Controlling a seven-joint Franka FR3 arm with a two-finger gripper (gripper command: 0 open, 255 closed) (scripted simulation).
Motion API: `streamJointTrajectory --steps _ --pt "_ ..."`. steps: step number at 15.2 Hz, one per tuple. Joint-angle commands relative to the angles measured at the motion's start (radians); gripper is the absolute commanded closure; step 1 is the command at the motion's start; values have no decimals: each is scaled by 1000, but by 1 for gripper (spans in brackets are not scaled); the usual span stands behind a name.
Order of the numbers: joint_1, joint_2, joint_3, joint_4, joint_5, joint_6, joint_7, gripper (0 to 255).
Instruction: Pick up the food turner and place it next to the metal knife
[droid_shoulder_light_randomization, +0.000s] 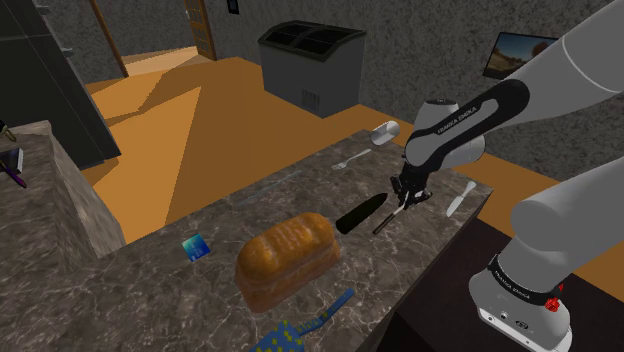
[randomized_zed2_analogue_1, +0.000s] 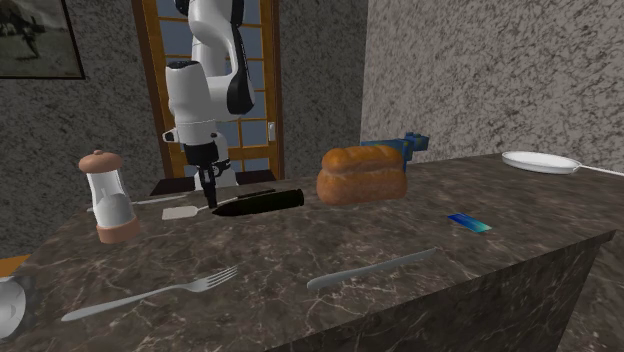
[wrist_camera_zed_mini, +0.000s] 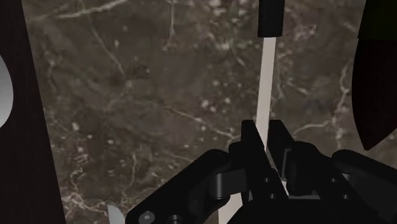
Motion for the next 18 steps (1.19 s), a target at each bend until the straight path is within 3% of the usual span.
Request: streamJointTrajectory --steps 1,4,5,10,14,18 --pt "0 3 1 -1 1 4 0 255" --pt "0 3 1 -1 1 4 0 255" --pt "0 3 1 -1 1 4 0 0" --pt "0 3 1 -1 1 4 0 0" --pt "3 -164 -41 37 -23 -201 2 0" --pt "4 -164 -42 37 -23 -201 3 0"
